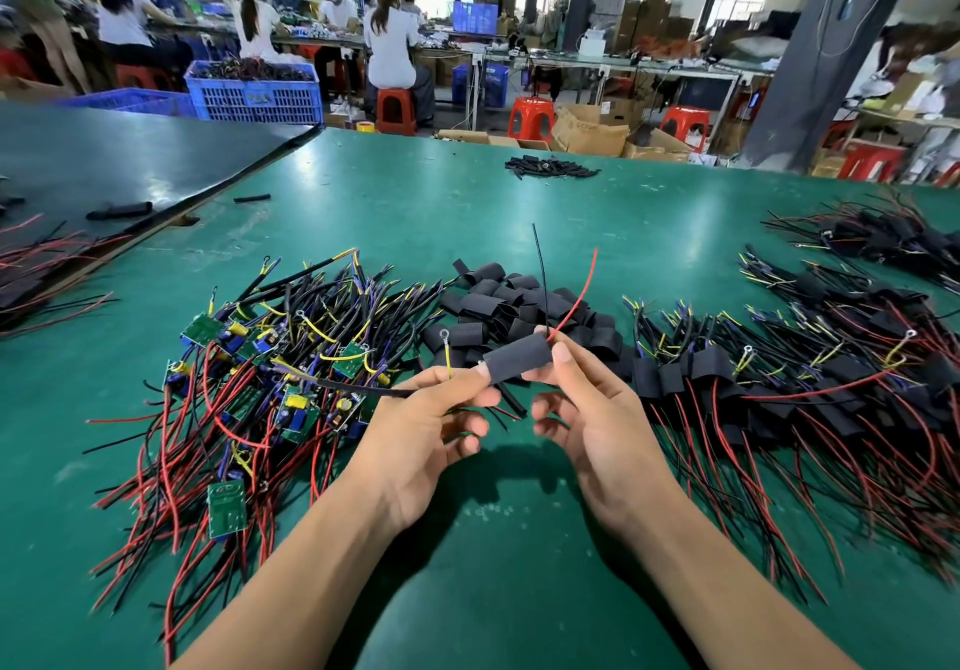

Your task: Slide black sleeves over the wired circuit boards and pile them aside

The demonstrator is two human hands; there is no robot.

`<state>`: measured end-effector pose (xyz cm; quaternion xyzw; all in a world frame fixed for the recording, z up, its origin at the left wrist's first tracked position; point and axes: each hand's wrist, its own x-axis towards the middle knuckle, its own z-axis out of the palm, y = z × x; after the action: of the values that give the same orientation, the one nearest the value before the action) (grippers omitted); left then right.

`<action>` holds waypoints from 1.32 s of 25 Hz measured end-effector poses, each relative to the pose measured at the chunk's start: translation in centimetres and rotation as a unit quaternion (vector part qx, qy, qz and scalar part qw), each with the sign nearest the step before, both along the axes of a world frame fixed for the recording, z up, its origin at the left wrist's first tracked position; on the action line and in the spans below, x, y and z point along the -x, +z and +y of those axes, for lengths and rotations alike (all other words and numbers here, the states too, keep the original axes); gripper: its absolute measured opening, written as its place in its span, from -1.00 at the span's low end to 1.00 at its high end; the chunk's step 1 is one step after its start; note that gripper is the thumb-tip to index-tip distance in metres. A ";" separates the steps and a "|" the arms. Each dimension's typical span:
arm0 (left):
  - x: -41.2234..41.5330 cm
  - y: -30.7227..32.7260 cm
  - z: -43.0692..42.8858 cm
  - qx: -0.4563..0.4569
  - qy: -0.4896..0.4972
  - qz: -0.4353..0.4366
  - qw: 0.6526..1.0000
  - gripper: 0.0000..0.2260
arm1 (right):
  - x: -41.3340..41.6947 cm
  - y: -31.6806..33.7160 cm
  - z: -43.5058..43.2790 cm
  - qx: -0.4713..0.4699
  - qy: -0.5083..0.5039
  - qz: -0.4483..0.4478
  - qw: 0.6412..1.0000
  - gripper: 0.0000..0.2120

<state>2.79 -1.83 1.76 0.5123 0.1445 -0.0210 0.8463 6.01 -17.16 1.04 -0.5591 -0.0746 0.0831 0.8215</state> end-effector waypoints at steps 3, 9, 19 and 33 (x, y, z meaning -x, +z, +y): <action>0.1 0.2 0.1 -0.002 -0.017 0.001 1.000 -0.83 | 0.0 0.0 -0.3 0.012 0.023 -0.031 0.999 -0.59; 0.2 0.0 0.4 -0.030 -0.017 -0.030 0.999 -0.78 | -0.1 0.1 -0.5 0.058 0.027 -0.058 0.996 -0.70; 0.2 -0.5 0.4 -0.053 -0.008 -0.068 0.996 -0.85 | -0.2 -0.3 -0.5 0.065 0.075 -0.028 0.995 -0.68; 0.4 0.1 -0.4 -0.123 0.023 -0.123 0.985 -0.80 | 0.0 -0.7 0.2 0.079 0.071 0.003 0.994 -0.66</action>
<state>2.39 -2.27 1.82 0.6074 0.0522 0.0793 0.7887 6.04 -17.00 0.34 -0.6150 -0.1046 0.1489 0.7673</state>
